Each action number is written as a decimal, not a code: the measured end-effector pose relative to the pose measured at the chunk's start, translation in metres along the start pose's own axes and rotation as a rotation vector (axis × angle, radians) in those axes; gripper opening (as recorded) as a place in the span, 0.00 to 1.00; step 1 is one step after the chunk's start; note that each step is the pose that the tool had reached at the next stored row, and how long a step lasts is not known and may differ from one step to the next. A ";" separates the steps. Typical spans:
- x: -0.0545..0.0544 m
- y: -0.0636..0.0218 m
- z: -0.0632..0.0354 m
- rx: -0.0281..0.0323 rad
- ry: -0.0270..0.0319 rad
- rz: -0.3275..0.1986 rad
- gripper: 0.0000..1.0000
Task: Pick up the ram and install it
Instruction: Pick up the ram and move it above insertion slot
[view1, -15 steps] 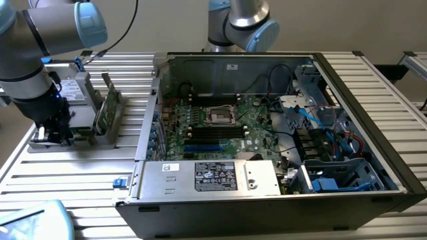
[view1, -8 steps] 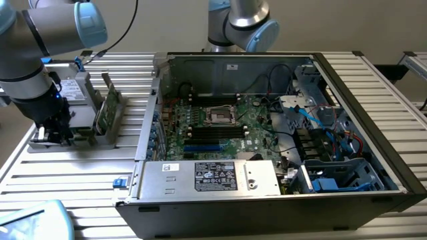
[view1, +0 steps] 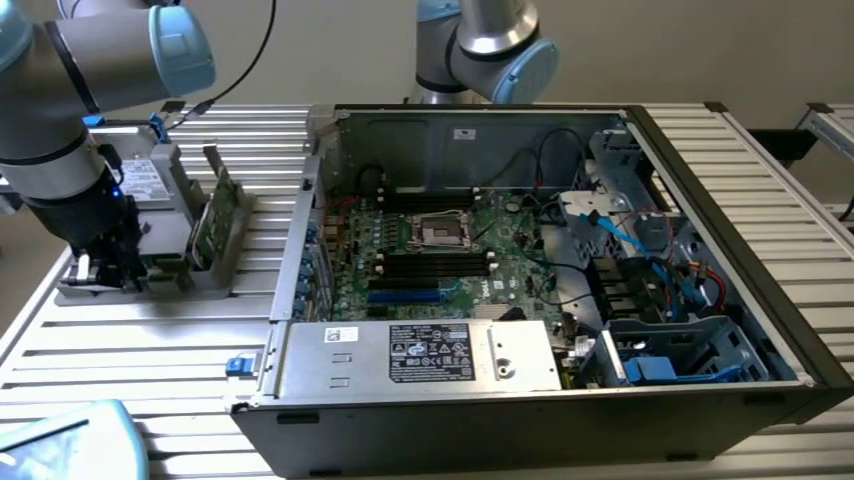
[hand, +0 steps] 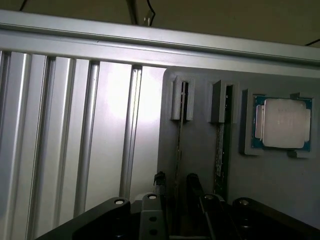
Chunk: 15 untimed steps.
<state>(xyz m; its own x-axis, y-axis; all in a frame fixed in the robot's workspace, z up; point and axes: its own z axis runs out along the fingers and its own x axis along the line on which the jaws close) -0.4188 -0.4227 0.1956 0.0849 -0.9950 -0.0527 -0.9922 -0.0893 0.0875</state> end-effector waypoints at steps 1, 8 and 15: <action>0.000 0.0000 0.0000 0.0000 0.0000 0.000 0.31; 0.000 0.0000 0.0000 0.0000 0.0000 0.000 0.14; 0.000 0.0000 0.0000 -0.0002 0.0000 0.000 0.14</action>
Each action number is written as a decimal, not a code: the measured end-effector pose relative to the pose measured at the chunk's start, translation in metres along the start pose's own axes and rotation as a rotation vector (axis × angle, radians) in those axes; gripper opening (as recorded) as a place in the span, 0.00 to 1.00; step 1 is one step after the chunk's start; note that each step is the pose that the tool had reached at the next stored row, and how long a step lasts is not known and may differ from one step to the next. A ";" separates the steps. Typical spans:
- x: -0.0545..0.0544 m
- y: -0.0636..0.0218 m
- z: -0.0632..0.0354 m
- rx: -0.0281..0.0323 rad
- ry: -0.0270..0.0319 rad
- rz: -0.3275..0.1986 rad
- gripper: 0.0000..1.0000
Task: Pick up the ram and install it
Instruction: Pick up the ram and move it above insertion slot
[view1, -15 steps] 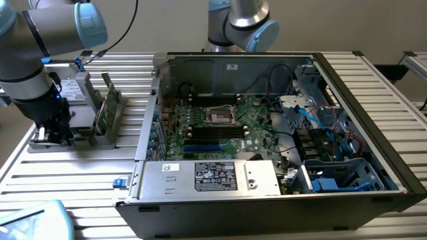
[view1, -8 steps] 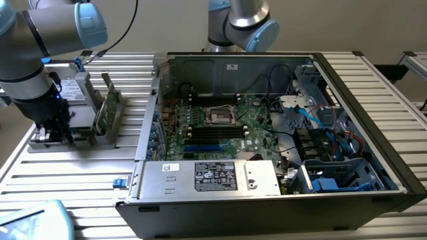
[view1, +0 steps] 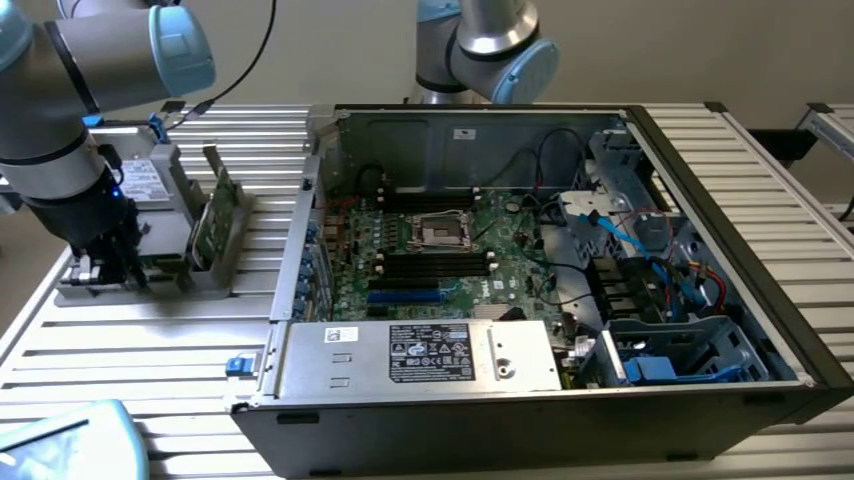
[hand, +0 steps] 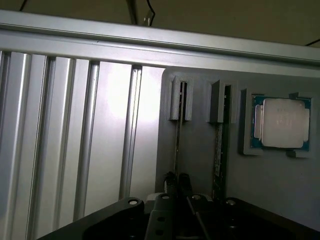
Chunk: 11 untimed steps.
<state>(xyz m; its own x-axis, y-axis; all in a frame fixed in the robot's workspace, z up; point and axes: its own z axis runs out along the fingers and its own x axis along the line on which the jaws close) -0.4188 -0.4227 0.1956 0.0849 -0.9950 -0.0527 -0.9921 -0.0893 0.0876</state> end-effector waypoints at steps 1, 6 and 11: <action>0.000 0.0000 0.0000 0.0000 0.0000 0.000 0.14; 0.000 -0.0002 0.0000 -0.0001 -0.0001 0.000 0.13; 0.000 -0.0002 -0.0011 -0.0006 -0.0002 0.000 0.13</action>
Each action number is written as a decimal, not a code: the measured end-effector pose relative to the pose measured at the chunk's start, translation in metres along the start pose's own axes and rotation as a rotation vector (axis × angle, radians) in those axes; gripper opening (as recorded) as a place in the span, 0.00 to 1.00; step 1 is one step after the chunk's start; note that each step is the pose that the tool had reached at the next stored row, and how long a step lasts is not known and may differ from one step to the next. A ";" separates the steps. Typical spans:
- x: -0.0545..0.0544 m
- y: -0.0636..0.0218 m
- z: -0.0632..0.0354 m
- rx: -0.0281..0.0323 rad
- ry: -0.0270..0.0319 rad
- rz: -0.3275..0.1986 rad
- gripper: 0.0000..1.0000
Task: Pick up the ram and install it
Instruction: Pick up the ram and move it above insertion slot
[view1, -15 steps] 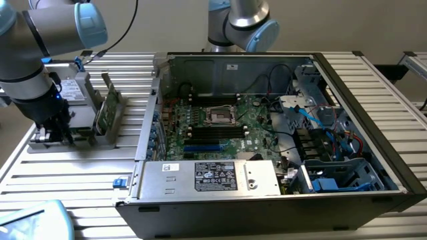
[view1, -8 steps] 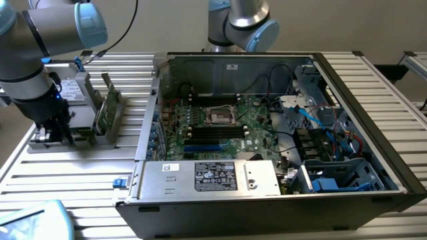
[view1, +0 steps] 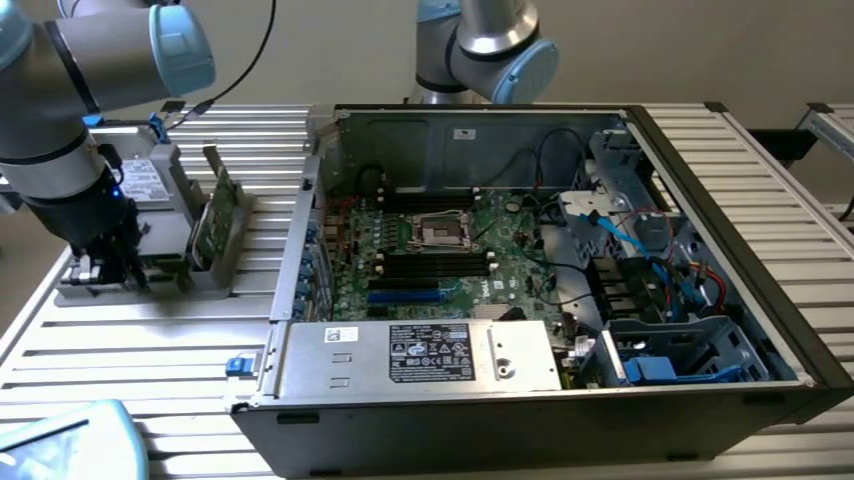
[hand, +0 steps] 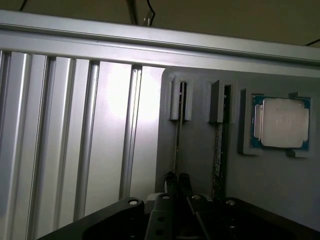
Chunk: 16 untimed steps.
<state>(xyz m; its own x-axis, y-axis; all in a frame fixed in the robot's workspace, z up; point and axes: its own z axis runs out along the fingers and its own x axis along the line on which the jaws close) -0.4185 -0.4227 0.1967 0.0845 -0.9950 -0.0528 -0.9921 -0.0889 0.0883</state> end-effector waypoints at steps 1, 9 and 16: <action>0.000 0.0000 -0.0007 -0.0004 -0.0001 0.000 0.13; 0.000 0.0001 -0.0052 -0.0034 -0.0005 0.002 0.13; 0.000 -0.0001 -0.0102 -0.0063 -0.0009 0.004 0.13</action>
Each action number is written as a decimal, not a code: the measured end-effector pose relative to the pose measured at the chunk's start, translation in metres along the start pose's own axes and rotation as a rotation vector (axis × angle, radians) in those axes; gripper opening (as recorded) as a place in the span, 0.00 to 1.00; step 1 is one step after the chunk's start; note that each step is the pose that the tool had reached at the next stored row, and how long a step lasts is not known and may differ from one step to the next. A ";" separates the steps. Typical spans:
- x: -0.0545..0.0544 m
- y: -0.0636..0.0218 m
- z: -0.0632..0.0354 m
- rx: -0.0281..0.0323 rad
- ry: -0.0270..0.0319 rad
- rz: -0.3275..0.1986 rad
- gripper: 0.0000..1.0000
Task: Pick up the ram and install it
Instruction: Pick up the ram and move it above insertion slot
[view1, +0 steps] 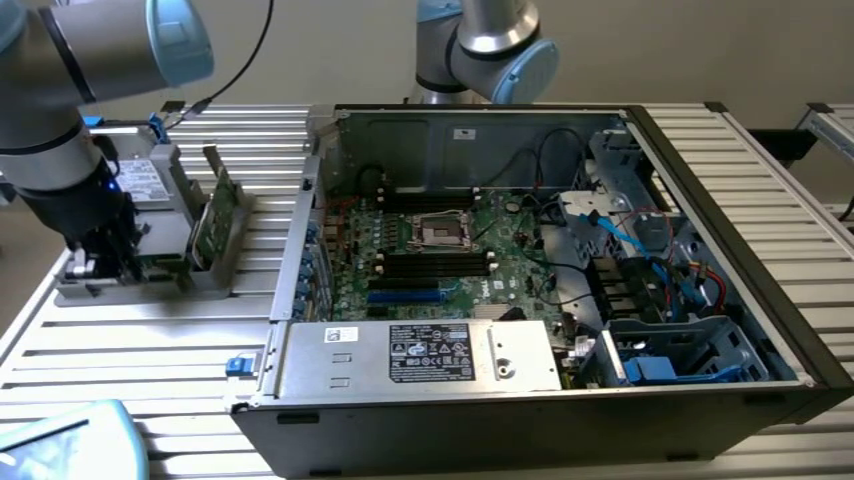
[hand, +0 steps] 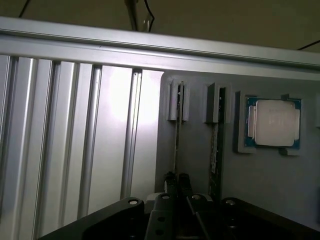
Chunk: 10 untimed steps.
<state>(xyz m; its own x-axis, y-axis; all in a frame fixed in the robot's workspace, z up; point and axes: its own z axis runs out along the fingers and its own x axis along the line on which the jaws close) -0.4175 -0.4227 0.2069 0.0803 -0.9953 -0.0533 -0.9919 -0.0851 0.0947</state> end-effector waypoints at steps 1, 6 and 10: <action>0.000 0.0000 -0.0009 -0.0005 -0.0001 0.000 0.13; 0.000 0.0001 -0.0043 -0.0024 -0.0003 0.002 0.13; 0.000 0.0002 -0.0058 -0.0031 -0.0007 0.003 0.13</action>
<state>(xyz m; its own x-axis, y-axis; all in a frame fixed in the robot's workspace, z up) -0.4171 -0.4227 0.2127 0.0775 -0.9955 -0.0537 -0.9918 -0.0825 0.0979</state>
